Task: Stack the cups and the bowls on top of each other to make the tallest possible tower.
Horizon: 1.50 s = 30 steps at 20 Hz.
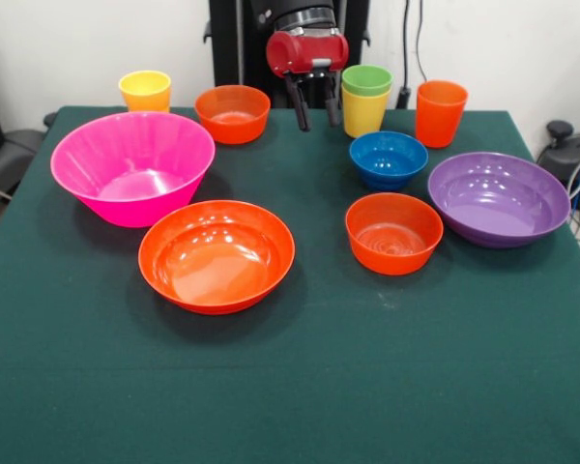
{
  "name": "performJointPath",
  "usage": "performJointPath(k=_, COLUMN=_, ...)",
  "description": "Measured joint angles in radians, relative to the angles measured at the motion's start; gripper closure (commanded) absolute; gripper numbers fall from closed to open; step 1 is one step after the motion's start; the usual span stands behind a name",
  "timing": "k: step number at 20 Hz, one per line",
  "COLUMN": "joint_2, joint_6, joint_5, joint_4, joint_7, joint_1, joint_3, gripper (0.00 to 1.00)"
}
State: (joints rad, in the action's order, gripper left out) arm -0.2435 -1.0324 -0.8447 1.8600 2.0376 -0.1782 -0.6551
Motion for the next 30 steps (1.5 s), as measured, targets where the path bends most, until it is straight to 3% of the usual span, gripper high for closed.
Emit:
performJointPath(k=18, joint_2=0.006, joint_6=0.0, joint_5=0.011, joint_4=0.001, joint_7=0.0, joint_1=0.0, joint_3=0.0, gripper=0.0)
performJointPath(k=30, joint_2=0.061, joint_6=0.0, joint_5=0.118, joint_4=0.006, joint_7=0.0, joint_1=-0.03, joint_3=0.0, gripper=0.0)
